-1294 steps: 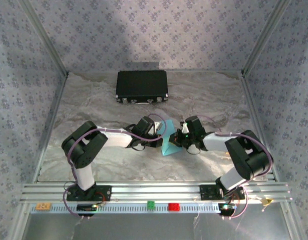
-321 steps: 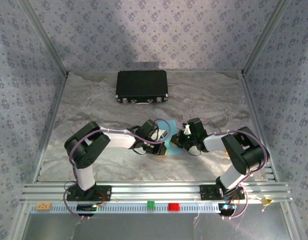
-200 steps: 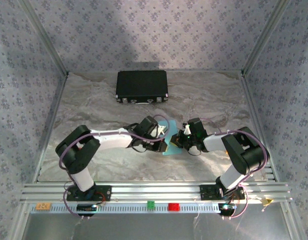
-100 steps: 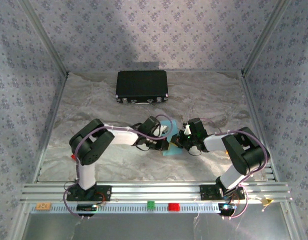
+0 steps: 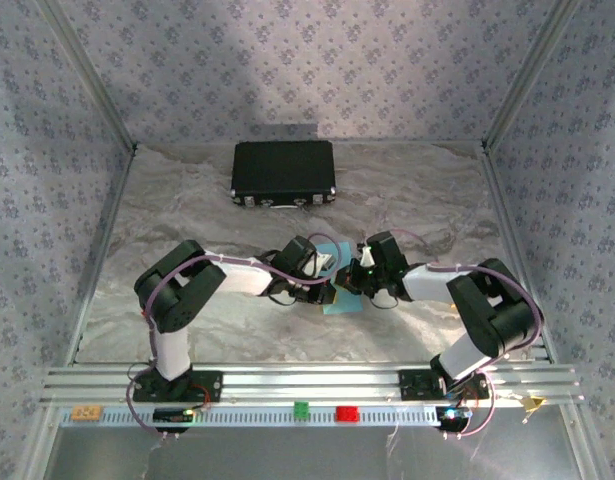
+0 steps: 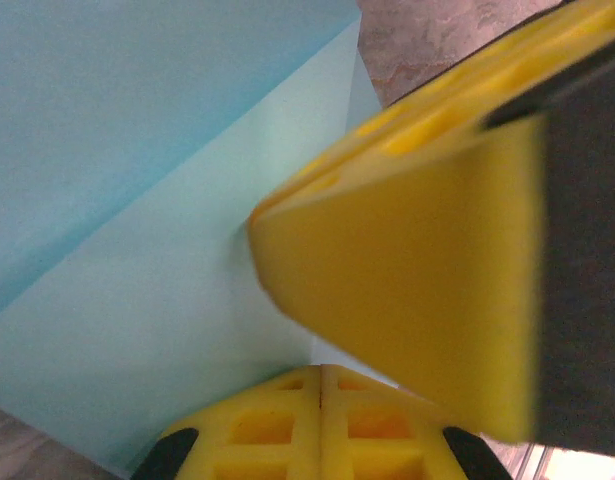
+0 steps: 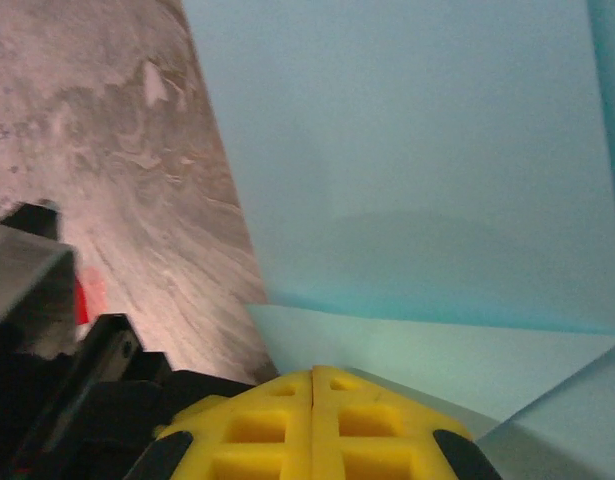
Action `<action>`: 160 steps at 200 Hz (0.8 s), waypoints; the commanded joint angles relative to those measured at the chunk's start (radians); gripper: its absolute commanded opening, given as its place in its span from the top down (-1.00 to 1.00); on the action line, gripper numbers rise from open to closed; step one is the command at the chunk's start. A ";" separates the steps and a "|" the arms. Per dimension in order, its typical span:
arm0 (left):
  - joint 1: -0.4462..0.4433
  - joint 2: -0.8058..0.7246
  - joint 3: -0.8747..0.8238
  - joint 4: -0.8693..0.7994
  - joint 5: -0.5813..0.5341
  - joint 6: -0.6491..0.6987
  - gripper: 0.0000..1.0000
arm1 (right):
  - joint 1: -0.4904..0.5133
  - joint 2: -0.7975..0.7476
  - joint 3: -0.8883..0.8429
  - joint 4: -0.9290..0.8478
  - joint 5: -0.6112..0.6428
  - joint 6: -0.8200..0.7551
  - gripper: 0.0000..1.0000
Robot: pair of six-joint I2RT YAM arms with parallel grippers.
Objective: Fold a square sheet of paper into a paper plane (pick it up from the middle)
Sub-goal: Fold the triangle a second time at the center of the table.
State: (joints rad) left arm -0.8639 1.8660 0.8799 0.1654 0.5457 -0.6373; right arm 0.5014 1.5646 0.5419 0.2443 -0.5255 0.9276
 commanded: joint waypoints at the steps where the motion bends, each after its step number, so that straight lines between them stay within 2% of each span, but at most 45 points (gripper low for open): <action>1: -0.002 0.015 -0.047 -0.095 -0.022 0.003 1.00 | -0.011 0.030 -0.033 -0.026 0.060 0.013 0.99; 101: -0.001 0.014 -0.061 -0.092 -0.003 0.021 1.00 | -0.193 0.080 -0.028 0.036 0.010 -0.021 0.98; 125: -0.002 0.015 -0.062 -0.086 0.000 0.021 1.00 | -0.241 0.098 -0.038 0.107 -0.032 0.002 0.98; 160: -0.001 0.010 -0.069 -0.081 0.000 0.024 1.00 | -0.249 0.000 -0.027 0.078 -0.044 -0.013 0.96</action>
State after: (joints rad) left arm -0.8639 1.8595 0.8593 0.1921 0.5541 -0.6361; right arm 0.2634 1.6287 0.5083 0.3561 -0.6075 0.9310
